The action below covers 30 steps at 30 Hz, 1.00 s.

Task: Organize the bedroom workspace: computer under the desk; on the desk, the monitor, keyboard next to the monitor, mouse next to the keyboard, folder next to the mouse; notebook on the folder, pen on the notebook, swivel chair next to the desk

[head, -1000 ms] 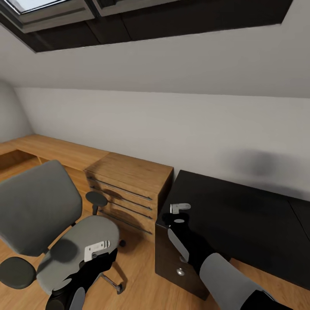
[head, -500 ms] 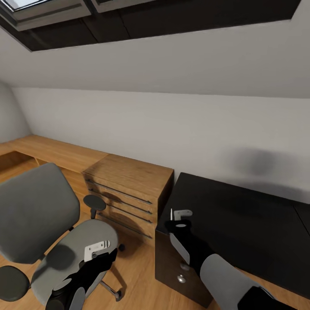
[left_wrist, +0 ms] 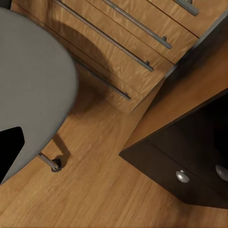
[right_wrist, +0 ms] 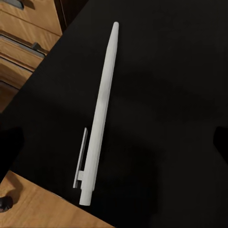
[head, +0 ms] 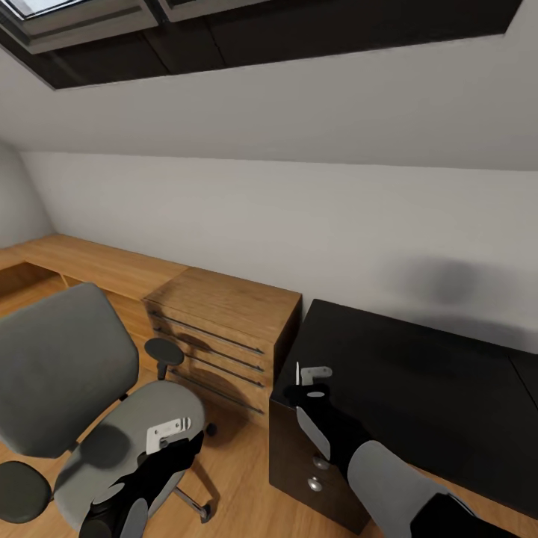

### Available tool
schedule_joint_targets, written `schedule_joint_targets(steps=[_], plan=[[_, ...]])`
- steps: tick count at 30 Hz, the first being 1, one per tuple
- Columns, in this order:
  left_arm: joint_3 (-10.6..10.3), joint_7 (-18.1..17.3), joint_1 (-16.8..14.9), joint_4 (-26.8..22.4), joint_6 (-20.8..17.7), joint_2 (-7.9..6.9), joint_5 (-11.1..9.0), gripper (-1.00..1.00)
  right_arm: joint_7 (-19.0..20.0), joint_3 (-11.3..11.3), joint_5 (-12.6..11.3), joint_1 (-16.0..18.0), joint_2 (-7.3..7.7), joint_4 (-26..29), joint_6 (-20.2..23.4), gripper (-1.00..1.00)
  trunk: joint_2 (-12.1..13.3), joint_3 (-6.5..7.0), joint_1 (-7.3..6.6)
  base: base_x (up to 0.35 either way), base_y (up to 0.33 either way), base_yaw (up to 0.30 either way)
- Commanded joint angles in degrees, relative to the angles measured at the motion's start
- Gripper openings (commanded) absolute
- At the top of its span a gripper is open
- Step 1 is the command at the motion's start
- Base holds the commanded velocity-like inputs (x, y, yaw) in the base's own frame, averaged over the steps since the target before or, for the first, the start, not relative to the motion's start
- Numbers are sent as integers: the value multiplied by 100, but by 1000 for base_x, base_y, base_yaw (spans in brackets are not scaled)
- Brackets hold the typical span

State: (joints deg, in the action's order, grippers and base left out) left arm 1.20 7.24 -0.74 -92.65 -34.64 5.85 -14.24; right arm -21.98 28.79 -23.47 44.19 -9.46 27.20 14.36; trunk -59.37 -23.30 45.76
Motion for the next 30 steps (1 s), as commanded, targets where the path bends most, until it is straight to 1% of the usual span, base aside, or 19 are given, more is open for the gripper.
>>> schedule_joint_targets(steps=[1, 8, 12, 14, 20, 21, 30], plan=[[4, 41, -2, -8, -30, 3, -61, 100, -46, 48, -46, 7, 6, 5, 25, 100, -5, -7, 1, 0, 0, 0], [4, 41, -2, -8, -33, 3, -61, 100, -34, 37, -53, 10, 12, -11, 17, 100, -5, -7, 1, 0, 0, 0], [4, 41, -4, -8, -30, 3, -61, 100, -30, -25, -71, 13, 13, -62, 16, 100, -5, -7, 1, 0, 0, 0], [4, 38, -5, -8, -27, 3, -61, 100, -28, -77, -88, 28, 11, -129, 15, 100, -5, -7, 1, 0, 0, 0], [4, 36, -4, -8, -26, 3, -61, 100, -22, -127, -116, 120, 13, -310, 10, 100, -5, -7, 1, 0, 0, 0], [4, 34, -4, -8, -20, 3, -61, 100, -19, -138, -133, 154, 10, -413, 2, 100, -5, -7, 1, 0, 0, 0], [4, 32, -2, -8, -17, 4, -61, 100, -17, -145, -148, 176, 5, -485, -3, 100, -5, -7, 1, 0, 0, 0]])
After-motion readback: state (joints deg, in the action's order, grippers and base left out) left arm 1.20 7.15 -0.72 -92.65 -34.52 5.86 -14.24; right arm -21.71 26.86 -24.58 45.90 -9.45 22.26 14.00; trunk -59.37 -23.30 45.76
